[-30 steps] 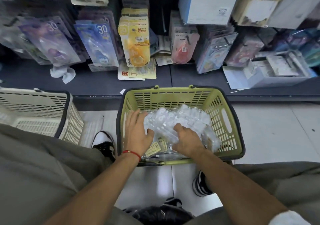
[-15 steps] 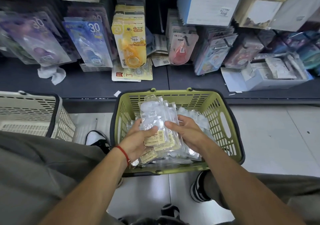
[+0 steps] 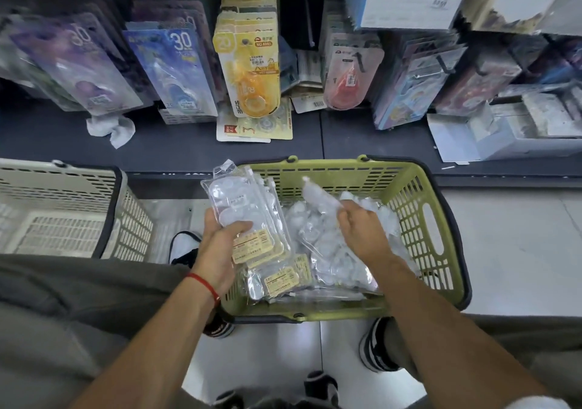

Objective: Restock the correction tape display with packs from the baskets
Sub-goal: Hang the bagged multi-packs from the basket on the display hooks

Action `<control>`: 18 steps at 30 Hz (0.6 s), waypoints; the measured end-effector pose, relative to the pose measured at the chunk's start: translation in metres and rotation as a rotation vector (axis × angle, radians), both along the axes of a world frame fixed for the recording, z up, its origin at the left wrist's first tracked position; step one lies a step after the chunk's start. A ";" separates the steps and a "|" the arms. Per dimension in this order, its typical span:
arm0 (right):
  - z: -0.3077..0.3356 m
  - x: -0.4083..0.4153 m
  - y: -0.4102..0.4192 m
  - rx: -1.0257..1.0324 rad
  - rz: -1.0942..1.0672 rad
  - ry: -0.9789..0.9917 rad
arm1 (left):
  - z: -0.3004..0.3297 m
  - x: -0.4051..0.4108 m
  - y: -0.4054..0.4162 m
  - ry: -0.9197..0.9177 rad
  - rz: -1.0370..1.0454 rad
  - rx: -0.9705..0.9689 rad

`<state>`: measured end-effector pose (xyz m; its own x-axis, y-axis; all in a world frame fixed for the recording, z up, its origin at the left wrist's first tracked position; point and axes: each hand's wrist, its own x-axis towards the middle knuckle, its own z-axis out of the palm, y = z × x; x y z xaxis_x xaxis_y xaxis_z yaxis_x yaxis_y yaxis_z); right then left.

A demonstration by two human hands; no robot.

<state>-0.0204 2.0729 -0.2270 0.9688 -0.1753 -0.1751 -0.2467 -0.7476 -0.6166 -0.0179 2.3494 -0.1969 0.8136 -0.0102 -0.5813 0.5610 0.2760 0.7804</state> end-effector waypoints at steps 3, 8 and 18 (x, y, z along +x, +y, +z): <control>0.015 0.000 -0.021 0.543 -0.411 0.057 | 0.003 0.002 -0.014 0.031 0.044 -0.052; 0.031 -0.011 -0.026 1.217 -0.432 0.187 | 0.006 0.000 -0.038 0.071 0.068 -0.110; 0.020 -0.007 0.032 0.381 0.014 0.075 | -0.008 -0.014 -0.055 0.160 -0.049 -0.104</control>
<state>-0.0276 2.1045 -0.2067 0.9527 -0.0704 -0.2956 -0.2929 -0.4717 -0.8317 -0.0320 2.2948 -0.2046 0.7077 -0.1140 -0.6972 0.6906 0.3195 0.6488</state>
